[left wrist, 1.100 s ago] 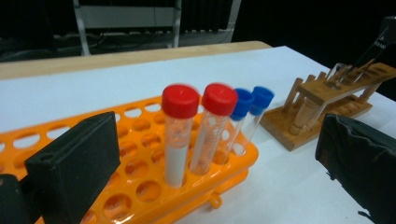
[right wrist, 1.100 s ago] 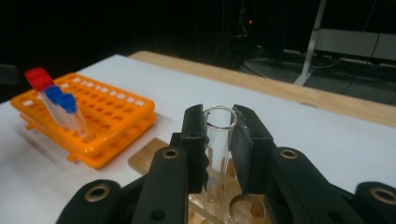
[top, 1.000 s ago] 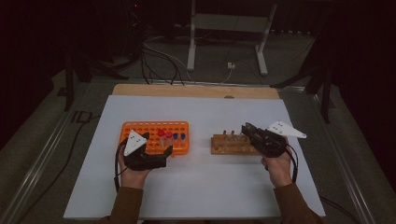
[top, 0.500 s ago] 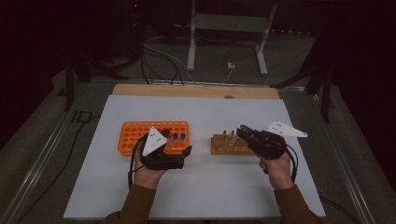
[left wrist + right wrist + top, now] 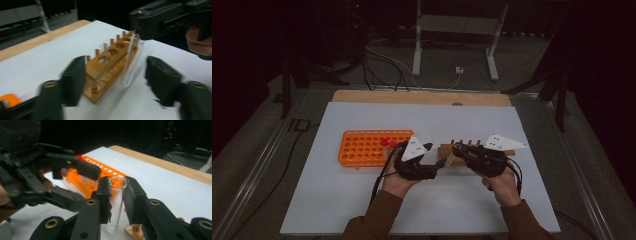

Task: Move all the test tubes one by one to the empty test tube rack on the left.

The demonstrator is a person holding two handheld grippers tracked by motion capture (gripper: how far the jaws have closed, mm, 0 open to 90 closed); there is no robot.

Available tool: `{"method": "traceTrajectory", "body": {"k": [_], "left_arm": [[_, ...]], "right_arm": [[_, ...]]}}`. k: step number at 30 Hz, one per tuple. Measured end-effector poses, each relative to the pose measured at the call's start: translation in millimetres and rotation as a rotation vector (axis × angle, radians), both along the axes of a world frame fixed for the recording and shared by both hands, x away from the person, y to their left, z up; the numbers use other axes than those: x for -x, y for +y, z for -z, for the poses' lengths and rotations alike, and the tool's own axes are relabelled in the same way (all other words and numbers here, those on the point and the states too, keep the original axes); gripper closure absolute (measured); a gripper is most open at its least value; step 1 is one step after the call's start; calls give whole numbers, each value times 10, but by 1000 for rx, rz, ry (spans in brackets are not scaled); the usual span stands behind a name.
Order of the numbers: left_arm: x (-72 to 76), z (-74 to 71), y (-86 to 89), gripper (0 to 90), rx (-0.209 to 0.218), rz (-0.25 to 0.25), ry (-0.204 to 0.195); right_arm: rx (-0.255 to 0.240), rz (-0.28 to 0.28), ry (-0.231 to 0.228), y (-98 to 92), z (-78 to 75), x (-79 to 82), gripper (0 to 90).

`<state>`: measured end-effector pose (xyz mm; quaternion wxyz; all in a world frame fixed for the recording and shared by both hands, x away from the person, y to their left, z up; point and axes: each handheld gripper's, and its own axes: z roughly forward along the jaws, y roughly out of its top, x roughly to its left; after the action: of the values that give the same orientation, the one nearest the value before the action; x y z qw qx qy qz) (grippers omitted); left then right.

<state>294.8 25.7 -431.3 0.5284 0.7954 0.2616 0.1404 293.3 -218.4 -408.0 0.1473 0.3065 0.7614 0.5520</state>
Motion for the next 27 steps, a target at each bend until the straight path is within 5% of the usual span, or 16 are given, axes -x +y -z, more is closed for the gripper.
{"method": "traceTrajectory", "body": {"k": [6, 13, 27], "left_arm": [[-8, 36, -84, 626, 3, 73, 14], [-42, 67, -136, 730, 4, 121, 24], [-38, 99, -166, 754, 12, 160, 17]], "right_arm": [[10, -47, 16, 55, 28, 9, 757], [13, -73, 27, 70, 44, 3, 758], [9, -114, 41, 80, 62, 6, 758]]}}
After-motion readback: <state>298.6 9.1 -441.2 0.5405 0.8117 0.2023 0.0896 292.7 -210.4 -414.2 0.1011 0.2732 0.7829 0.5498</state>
